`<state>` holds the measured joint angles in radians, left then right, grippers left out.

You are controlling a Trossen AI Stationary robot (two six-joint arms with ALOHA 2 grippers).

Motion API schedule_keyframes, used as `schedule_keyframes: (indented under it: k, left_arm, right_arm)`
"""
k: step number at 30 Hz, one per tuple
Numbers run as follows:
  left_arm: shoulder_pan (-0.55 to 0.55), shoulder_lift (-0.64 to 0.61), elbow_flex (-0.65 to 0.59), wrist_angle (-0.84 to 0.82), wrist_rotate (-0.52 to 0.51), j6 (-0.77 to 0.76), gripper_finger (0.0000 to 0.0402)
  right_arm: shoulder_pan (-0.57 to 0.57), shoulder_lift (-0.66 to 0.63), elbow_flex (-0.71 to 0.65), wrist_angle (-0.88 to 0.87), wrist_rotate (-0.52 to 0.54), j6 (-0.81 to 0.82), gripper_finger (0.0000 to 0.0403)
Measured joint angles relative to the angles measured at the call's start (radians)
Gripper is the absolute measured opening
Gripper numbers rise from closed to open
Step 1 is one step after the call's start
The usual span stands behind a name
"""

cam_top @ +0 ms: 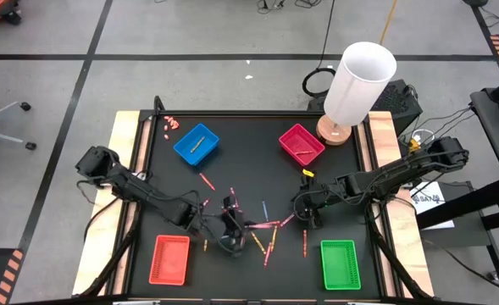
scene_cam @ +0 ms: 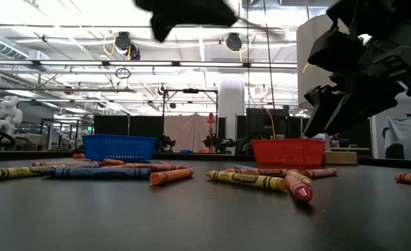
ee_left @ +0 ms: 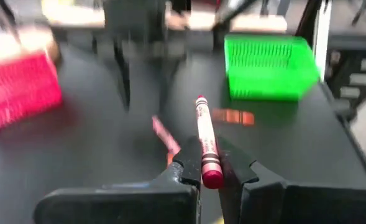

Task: Sort crayons
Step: Put the red crayon into the orange bin

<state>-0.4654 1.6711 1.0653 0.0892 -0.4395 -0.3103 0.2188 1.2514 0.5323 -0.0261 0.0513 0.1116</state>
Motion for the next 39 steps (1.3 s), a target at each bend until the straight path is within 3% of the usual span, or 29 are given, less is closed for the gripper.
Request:
schedule_keyframes:
  k: [5, 11, 19, 39]
  left_arm:
    - [-0.037, -0.073, 0.001, -0.283, 0.095, -0.306, 0.002]
    - [-0.112, -0.15, 0.001, -0.516, 0.189, -0.568, 0.002]
    - [-0.204, -0.216, 0.001, -0.635, 0.299, -0.747, 0.002]
    - [-0.409, -0.286, 0.001, -0.977, 0.401, -1.18, 0.002]
  right_arm:
    - [0.0, 0.0, 0.0, 0.004, 0.0, -0.003, 0.0212]
    - [0.0, 0.0, 0.0, 0.007, 0.002, -0.003, 0.0212]
    - [0.0, 0.0, 0.0, 0.023, 0.003, -0.003, 0.0212]
    - [-0.001, 0.0, 0.0, 0.053, 0.004, -0.026, 0.0212]
